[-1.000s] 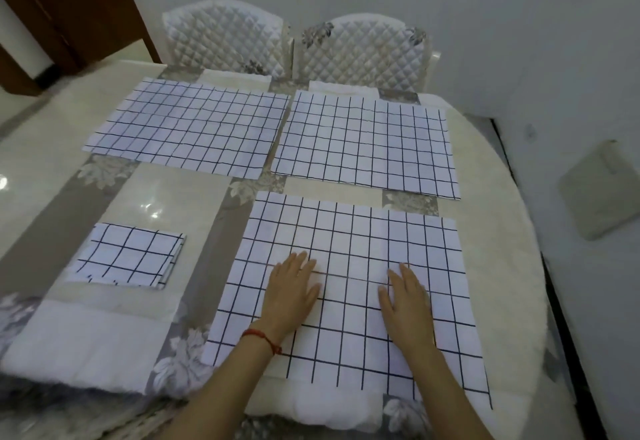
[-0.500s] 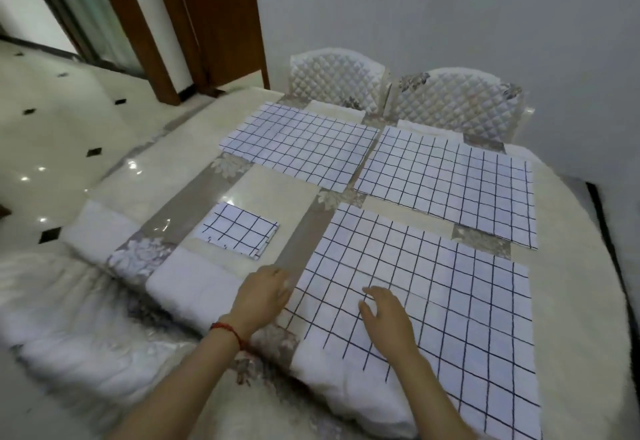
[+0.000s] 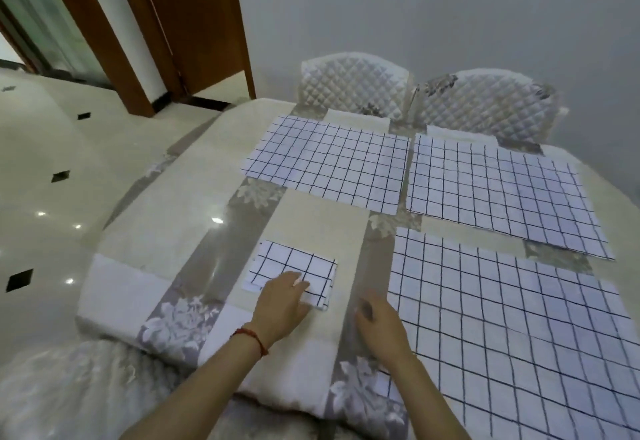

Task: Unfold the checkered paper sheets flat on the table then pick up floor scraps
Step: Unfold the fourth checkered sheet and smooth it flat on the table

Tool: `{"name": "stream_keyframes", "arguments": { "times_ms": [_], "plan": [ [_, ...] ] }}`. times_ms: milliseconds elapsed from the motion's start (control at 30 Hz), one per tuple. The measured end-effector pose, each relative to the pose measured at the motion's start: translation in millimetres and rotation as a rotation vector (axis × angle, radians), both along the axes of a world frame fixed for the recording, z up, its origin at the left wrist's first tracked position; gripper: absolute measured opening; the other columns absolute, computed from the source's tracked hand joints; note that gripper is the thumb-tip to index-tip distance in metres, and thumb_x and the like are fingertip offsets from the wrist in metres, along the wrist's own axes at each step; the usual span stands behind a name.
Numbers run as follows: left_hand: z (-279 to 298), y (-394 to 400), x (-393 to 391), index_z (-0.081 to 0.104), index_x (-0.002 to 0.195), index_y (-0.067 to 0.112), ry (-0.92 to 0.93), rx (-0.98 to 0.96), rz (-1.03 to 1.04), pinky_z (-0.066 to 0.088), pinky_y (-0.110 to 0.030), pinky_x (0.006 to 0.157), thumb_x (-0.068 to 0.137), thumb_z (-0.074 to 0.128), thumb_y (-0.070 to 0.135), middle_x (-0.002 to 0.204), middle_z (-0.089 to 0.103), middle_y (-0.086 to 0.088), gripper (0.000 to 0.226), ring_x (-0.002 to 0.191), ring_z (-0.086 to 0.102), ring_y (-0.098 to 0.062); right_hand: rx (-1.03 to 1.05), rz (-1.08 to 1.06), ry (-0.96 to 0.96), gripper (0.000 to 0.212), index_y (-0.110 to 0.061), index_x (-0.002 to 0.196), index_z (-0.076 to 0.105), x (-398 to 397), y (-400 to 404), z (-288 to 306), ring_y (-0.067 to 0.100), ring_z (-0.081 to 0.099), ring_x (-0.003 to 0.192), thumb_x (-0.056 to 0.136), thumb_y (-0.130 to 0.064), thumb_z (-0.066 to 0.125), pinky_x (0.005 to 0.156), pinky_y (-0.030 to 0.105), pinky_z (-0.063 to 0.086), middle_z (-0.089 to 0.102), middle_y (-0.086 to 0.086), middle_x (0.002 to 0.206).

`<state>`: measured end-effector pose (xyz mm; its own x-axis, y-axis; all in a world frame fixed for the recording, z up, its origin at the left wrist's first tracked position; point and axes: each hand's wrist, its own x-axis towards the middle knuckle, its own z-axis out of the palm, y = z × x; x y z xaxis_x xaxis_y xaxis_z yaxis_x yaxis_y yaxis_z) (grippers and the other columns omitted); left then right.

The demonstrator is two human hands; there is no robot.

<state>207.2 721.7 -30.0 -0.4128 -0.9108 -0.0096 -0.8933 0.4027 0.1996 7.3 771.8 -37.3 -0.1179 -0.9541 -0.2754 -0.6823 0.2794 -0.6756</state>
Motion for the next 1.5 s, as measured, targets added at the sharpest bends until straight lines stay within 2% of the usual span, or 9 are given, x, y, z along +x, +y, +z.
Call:
{"name": "stream_keyframes", "arguments": {
  "times_ms": [100,233,333,467,600,733,900,1167,1500],
  "plan": [
    [-14,-12,-1,0.071,0.081,0.012,0.044,-0.02,-0.135,0.058,-0.027,0.068,0.041,0.09,0.033,0.091,0.072,-0.008,0.049,0.084,0.071,-0.021,-0.034,-0.011,0.064,0.019,-0.013,0.104,0.054,24,-3,-5,0.024,0.056,0.089,0.093,-0.026,0.046,0.073,0.035,0.05,0.057,0.009,0.108],
    [-28,-22,0,0.059,0.116,0.012,0.0,0.075,-0.189,0.039,-0.03,0.103,0.078,0.067,0.038,0.134,0.052,-0.011,0.046,0.128,0.047,-0.022,-0.051,-0.021,0.228,0.027,-0.015,0.115,0.053,33,8,-12,0.022,0.056,0.096,0.094,-0.029,0.043,0.08,0.031,0.047,0.055,0.006,0.118],
    [-24,-21,3,0.072,0.081,0.015,0.013,0.007,-0.32,0.057,-0.025,0.072,0.05,0.088,0.037,0.096,0.073,-0.006,0.041,0.093,0.07,-0.021,-0.089,-0.046,0.294,0.033,-0.014,0.122,0.053,37,17,-15,0.022,0.056,0.105,0.095,-0.029,0.042,0.089,0.029,0.045,0.053,0.006,0.126],
    [-21,-23,4,0.07,0.061,0.013,0.119,-0.137,-0.361,0.054,-0.02,0.05,0.038,0.092,0.013,0.071,0.073,-0.003,0.031,0.067,0.071,-0.02,-0.074,-0.047,0.321,0.033,-0.016,0.124,0.051,44,21,-16,0.023,0.055,0.106,0.096,-0.029,0.038,0.091,0.03,0.045,0.053,0.006,0.127],
    [-14,-19,1,0.064,0.059,0.009,0.316,-0.038,-0.225,0.045,-0.019,0.04,0.061,0.082,0.005,0.058,0.065,-0.002,0.018,0.05,0.062,-0.017,-0.054,-0.106,0.199,0.032,-0.02,0.124,0.05,54,21,-12,0.017,0.052,0.108,0.095,-0.03,0.041,0.089,0.026,0.044,0.054,0.001,0.124],
    [2,-8,-3,0.069,0.088,0.005,0.522,0.076,-0.073,0.052,-0.033,0.066,0.087,0.059,0.013,0.085,0.072,-0.008,0.013,0.075,0.066,-0.023,-0.058,-0.296,-0.171,0.032,-0.019,0.123,0.055,71,15,11,0.011,0.056,0.105,0.094,-0.031,0.048,0.084,0.018,0.041,0.06,-0.001,0.117],
    [32,12,-12,0.073,0.085,0.012,0.792,0.172,0.016,0.051,-0.015,0.069,0.085,0.064,0.017,0.079,0.071,0.008,0.01,0.076,0.065,-0.003,-0.219,-0.475,-0.528,0.019,-0.015,0.086,0.07,80,14,50,-0.015,0.059,0.067,0.091,-0.025,0.056,0.059,-0.001,0.04,0.066,-0.016,0.069],
    [78,40,-31,0.073,0.079,0.018,1.054,0.263,0.06,0.052,-0.015,0.064,0.083,0.065,0.012,0.075,0.07,0.007,0.011,0.072,0.065,-0.005,-0.355,-0.564,-0.499,0.034,-0.006,0.061,0.063,66,30,93,0.01,0.049,0.052,0.088,-0.026,0.059,0.05,0.015,0.037,0.053,0.009,0.053],
    [142,4,-27,0.062,0.071,0.017,1.137,0.067,0.045,0.043,-0.013,0.056,0.087,0.06,0.014,0.063,0.06,0.003,0.017,0.06,0.054,-0.007,-0.625,-0.639,-0.375,0.042,-0.013,0.053,0.036,9,55,151,0.006,0.025,0.048,0.089,-0.018,0.057,0.048,0.016,0.022,0.028,-0.007,0.048]
  ]
}}
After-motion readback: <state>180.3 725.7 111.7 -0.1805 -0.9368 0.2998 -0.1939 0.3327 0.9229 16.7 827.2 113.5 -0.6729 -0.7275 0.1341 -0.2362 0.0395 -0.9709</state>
